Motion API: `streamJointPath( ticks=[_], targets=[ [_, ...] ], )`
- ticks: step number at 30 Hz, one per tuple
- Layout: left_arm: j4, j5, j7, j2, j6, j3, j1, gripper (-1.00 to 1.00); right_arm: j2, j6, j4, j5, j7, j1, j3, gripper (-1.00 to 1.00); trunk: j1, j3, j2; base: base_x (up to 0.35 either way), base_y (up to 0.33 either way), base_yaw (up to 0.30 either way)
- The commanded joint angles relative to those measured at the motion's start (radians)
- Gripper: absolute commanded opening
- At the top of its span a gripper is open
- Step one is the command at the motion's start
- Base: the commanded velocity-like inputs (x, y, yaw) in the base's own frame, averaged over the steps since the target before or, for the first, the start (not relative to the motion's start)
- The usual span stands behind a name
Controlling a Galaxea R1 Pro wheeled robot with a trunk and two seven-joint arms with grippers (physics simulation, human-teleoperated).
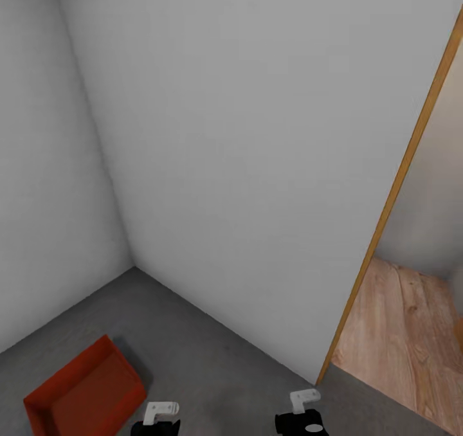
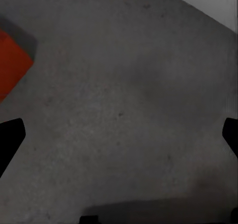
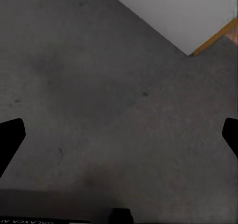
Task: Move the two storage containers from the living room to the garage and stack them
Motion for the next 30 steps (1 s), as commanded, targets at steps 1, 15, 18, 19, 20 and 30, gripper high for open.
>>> streamJointPath(
  ticks=[1, 15, 18, 19, 20, 30],
  targets=[
    [0.002, 0.01, -0.003, 0.0, -0.004, -0.007, -0.001, 1.0, 0.0, 0.004, -0.001, 0.004, -0.006, -0.001, 0.006, 1.0, 0.0, -0.001, -0.002, 0.0, -0.128, -0.286],
    [0.002, 0.01, -0.003, 0.0, -0.004, -0.007, -0.001, 1.0, 0.0, 0.004, -0.001, 0.004, -0.007, -0.001, 0.006, 1.0, 0.0, 0.004, -0.002, 0.0, -0.169, -0.286],
    [0.002, 0.01, -0.003, 0.0, -0.004, -0.007, -0.001, 1.0, -0.001, 0.004, -0.001, 0.004, -0.006, -0.001, 0.006, 1.0, 0.0, 0.005, -0.002, 0.0, -0.276, -0.286],
    [0.002, 0.01, -0.003, 0.0, -0.004, -0.007, -0.001, 1.0, -0.001, 0.004, -0.001, 0.004, -0.006, -0.001, 0.006, 1.0, 0.0, 0.005, -0.002, 0.0, -0.285, -0.286],
    [0.002, 0.01, -0.003, 0.0, -0.004, -0.007, -0.001, 1.0, -0.001, 0.004, -0.001, 0.004, -0.006, -0.001, 0.006, 1.0, 0.0, 0.006, -0.002, 0.0, -0.289, -0.286],
    [0.002, 0.01, -0.003, 0.0, -0.004, -0.007, -0.001, 1.0, 0.0, 0.004, 0.0, 0.004, -0.006, -0.001, 0.007, 1.0, 0.0, 0.01, -0.002, 0.002, -0.293, -0.286]
  ],
)
